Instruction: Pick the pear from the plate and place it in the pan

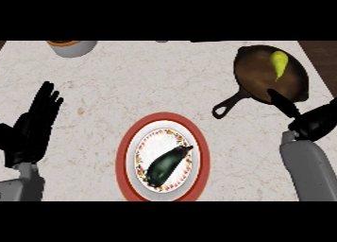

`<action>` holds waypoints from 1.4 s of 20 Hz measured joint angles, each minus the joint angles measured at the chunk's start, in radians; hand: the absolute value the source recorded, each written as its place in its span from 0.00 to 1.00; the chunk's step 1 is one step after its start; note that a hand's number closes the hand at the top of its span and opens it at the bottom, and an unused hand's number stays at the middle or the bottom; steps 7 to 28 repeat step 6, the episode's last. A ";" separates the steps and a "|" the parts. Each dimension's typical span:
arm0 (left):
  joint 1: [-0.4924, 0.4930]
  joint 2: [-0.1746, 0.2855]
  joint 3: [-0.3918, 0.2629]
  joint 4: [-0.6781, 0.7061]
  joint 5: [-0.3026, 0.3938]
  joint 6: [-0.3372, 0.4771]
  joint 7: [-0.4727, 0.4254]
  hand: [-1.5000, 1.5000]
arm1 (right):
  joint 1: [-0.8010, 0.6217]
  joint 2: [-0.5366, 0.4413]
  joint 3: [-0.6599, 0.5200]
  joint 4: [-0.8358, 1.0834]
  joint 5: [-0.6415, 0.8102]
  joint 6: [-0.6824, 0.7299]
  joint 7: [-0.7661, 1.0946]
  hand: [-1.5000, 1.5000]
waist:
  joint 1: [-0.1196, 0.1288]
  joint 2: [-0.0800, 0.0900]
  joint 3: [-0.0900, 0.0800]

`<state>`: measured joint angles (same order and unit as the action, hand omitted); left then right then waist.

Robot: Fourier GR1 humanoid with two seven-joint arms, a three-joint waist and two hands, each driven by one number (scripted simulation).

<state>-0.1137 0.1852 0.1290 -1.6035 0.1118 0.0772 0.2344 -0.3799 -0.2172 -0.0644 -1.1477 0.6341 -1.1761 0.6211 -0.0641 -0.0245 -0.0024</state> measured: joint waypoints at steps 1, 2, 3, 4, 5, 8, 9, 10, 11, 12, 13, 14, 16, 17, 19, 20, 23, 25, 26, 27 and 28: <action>0.013 -0.002 -0.007 -0.016 0.000 -0.003 0.002 0.50 | 0.049 0.015 0.010 -0.060 0.013 -0.002 0.002 0.00 | 0.004 0.001 0.000; 0.011 -0.005 -0.008 -0.013 -0.001 -0.004 -0.003 0.50 | 0.097 0.026 0.019 -0.123 0.031 0.001 0.012 0.00 | 0.005 0.003 0.000; 0.005 -0.008 -0.013 -0.019 -0.004 0.001 0.008 0.50 | 0.145 0.034 0.023 -0.185 0.053 0.006 0.024 0.00 | 0.008 0.004 0.000; 0.007 -0.009 -0.017 -0.028 -0.004 -0.001 0.012 0.50 | 0.197 0.039 0.023 -0.249 0.071 0.012 0.035 0.00 | 0.012 0.006 0.000; 0.002 -0.015 -0.023 -0.019 -0.011 0.003 0.004 0.50 | 0.241 0.059 0.027 -0.303 0.102 0.017 0.049 0.00 | 0.017 0.009 0.000; -0.010 -0.017 -0.023 -0.012 -0.012 0.005 0.008 0.50 | 0.287 0.084 0.032 -0.355 0.139 0.022 0.060 0.00 | 0.021 0.011 0.000; -0.010 -0.017 -0.023 -0.012 -0.012 0.005 0.008 0.50 | 0.287 0.084 0.032 -0.355 0.139 0.022 0.060 0.00 | 0.021 0.011 0.000; -0.010 -0.017 -0.023 -0.012 -0.012 0.005 0.008 0.50 | 0.287 0.084 0.032 -0.355 0.139 0.022 0.060 0.00 | 0.021 0.011 0.000; -0.010 -0.017 -0.023 -0.012 -0.012 0.005 0.008 0.50 | 0.287 0.084 0.032 -0.355 0.139 0.022 0.060 0.00 | 0.021 0.011 0.000; -0.010 -0.017 -0.023 -0.012 -0.012 0.005 0.008 0.50 | 0.287 0.084 0.032 -0.355 0.139 0.022 0.060 0.00 | 0.021 0.011 0.000; -0.010 -0.017 -0.023 -0.012 -0.012 0.005 0.008 0.50 | 0.287 0.084 0.032 -0.355 0.139 0.022 0.060 0.00 | 0.021 0.011 0.000; -0.010 -0.017 -0.023 -0.012 -0.012 0.005 0.008 0.50 | 0.287 0.084 0.032 -0.355 0.139 0.022 0.060 0.00 | 0.021 0.011 0.000; -0.010 -0.017 -0.023 -0.012 -0.012 0.005 0.008 0.50 | 0.287 0.084 0.032 -0.355 0.139 0.022 0.060 0.00 | 0.021 0.011 0.000; -0.010 -0.017 -0.023 -0.012 -0.012 0.005 0.008 0.50 | 0.287 0.084 0.032 -0.355 0.139 0.022 0.060 0.00 | 0.021 0.011 0.000; -0.010 -0.017 -0.023 -0.012 -0.012 0.005 0.008 0.50 | 0.287 0.084 0.032 -0.355 0.139 0.022 0.060 0.00 | 0.021 0.011 0.000; -0.010 -0.017 -0.023 -0.012 -0.012 0.005 0.008 0.50 | 0.287 0.084 0.032 -0.355 0.139 0.022 0.060 0.00 | 0.021 0.011 0.000; -0.010 -0.017 -0.023 -0.012 -0.012 0.005 0.008 0.50 | 0.287 0.084 0.032 -0.355 0.139 0.022 0.060 0.00 | 0.021 0.011 0.000; -0.010 -0.017 -0.023 -0.012 -0.012 0.005 0.008 0.50 | 0.287 0.084 0.032 -0.355 0.139 0.022 0.060 0.00 | 0.021 0.011 0.000; -0.010 -0.017 -0.023 -0.012 -0.012 0.005 0.008 0.50 | 0.287 0.084 0.032 -0.355 0.139 0.022 0.060 0.00 | 0.021 0.011 0.000; -0.010 -0.017 -0.023 -0.012 -0.012 0.005 0.008 0.50 | 0.287 0.084 0.032 -0.355 0.139 0.022 0.060 0.00 | 0.021 0.011 0.000; -0.010 -0.017 -0.023 -0.012 -0.012 0.005 0.008 0.50 | 0.287 0.084 0.032 -0.355 0.139 0.022 0.060 0.00 | 0.021 0.011 0.000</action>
